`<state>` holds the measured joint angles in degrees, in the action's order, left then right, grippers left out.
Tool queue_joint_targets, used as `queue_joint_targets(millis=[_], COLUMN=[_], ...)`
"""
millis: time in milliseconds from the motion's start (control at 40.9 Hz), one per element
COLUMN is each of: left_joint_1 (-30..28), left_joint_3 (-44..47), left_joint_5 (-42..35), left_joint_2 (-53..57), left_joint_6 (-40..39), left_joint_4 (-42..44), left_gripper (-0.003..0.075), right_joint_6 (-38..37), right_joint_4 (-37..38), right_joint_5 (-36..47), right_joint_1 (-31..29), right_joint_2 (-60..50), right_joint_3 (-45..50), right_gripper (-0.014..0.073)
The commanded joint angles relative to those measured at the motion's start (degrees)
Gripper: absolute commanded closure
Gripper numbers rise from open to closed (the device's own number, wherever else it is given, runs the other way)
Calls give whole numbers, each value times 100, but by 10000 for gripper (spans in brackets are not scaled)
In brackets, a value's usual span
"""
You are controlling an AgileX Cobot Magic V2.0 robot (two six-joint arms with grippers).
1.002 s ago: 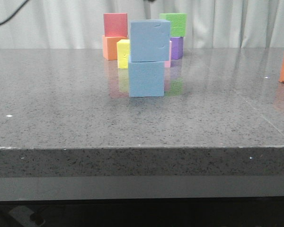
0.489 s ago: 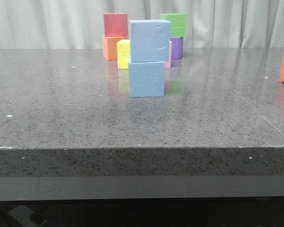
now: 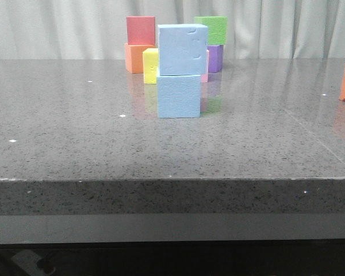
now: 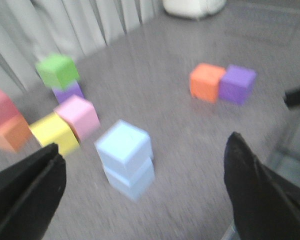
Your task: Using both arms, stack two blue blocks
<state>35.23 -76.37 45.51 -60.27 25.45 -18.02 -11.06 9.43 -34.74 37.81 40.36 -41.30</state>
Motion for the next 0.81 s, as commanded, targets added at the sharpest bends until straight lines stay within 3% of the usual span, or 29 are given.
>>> queue_joint_targets(millis=[0,122,440,782], left_joint_1=[36,36,36,36], left_joint_3=[303,881,1960,2338], left_joint_5=[-187,-145,-12,-12], left_joint_2=[270,523,1248,1792], left_joint_6=[-166,-698,-2849,-2878], left_joint_4=[-124,183,2045,2019], left_gripper=[103,103,103,103], right_joint_6=[62,62,62,-426], right_joint_4=[10,10,524,488], right_joint_5=[403,382,-73,-54], right_joint_1=[-2,-2,-2,-2], right_joint_2=[-31,-31,-31,-54], right_joint_3=[-161,-161,-161,-173], right_gripper=[-7,-7,-7,-7])
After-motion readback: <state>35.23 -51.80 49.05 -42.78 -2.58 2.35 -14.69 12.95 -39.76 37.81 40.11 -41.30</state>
